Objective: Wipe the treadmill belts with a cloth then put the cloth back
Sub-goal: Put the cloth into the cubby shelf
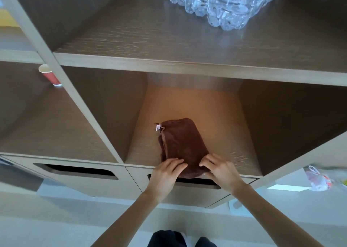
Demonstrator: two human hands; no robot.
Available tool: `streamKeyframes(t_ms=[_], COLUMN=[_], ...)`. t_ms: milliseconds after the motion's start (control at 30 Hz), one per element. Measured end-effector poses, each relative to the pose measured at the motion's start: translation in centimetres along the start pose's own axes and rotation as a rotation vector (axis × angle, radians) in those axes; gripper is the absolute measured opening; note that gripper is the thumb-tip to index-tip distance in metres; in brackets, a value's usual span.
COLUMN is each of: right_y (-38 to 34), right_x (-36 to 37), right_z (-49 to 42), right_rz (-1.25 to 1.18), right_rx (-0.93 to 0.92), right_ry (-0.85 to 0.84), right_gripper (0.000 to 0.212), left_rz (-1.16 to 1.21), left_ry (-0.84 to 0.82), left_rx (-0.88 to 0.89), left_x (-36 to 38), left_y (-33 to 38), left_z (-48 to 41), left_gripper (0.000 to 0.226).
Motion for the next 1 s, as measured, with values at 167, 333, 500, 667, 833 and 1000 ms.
streamKeyframes(t_ms=[167,333,500,667,833,1000], right_y=[1.1,3.6,3.7,2.6,4.0,3.5], right_x=[-2.5,-5.8,-3.5,0.4,0.8,-0.4], right_z=[-0.6,-6.1,-9.6,-7.8,-7.0,-6.9], right_rz=[-0.358,-0.434,-0.209,-0.130,-0.164,-0.213], right_rx=[0.022,0.243,0.529,0.322,0.419,0.390], right_ry=[-0.121,0.055,0.023,-0.127,-0.217,0.018], right_gripper=[0.017,0.025,0.035,0.040,0.046,0.039], left_rz=[0.360,0.571,-0.020,-0.169,-0.316,0.023], left_ry=[-0.313,-0.332,-0.104,-0.224,-0.202,0.148], left_rx=[-0.344,-0.649,-0.721,-0.271,-0.428,-0.443], left_x=[-3.3,-5.7,-4.5,0.3,0.1,-3.5], left_y=[-1.2,-3.1,-3.9,-1.5,-4.0,-4.5], left_z=[-0.9,-5.9,-8.8,-6.2,-5.3,-4.8], left_gripper=[0.035,0.031,0.050,0.052,0.051,0.027])
Point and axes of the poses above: each hand's wrist, its own z-axis away from the middle knuckle, its own x-axis out of the palm, y = z × x, the point moved 1 cm from there along -z, towards the middle knuckle, and after that the axes turned 12 degrees about -x, right-handed, at the moved point
